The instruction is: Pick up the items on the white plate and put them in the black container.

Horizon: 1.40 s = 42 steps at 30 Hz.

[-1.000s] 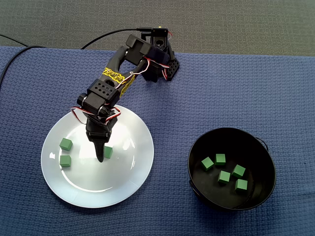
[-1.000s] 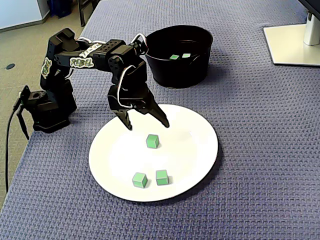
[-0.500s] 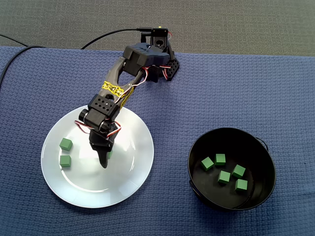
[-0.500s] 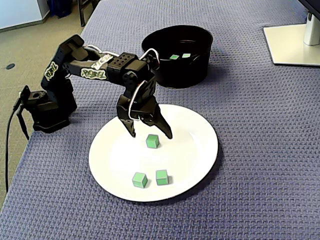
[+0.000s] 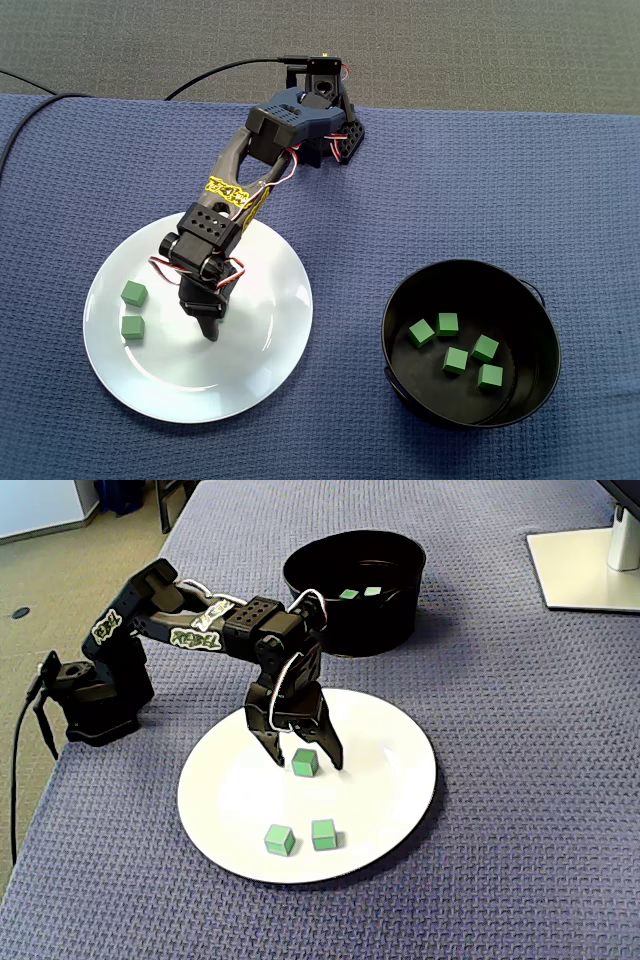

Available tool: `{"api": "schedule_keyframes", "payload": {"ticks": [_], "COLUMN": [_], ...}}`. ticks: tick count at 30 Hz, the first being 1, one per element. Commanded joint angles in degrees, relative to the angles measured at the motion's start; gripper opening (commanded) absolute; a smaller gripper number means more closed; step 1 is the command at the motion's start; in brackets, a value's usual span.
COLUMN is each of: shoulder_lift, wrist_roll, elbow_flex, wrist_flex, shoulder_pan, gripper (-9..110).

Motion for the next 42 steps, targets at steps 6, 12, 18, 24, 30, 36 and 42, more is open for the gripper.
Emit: {"api": "schedule_keyframes", "payload": {"ticks": [6,12,18,24,30,36,42], "shoulder_lift": [-0.09,0.44,15.03,45.00,77.43,90.09,84.99], "wrist_roll": [-0.79,-1.32,-3.16,-6.24,-7.65,-13.97,-26.72], "elbow_flex": [-2.11,-1.76,-0.26,3.69,18.28,18.63,22.50], "wrist_flex": [-0.97,-2.02,-3.52,-7.38,-22.15,-29.00,-36.83], "shoulder_pan": [0.53,1.14,4.83,13.89,10.72,-18.19,-46.05], "gripper": [0,0,0,0,0,0,0]}}
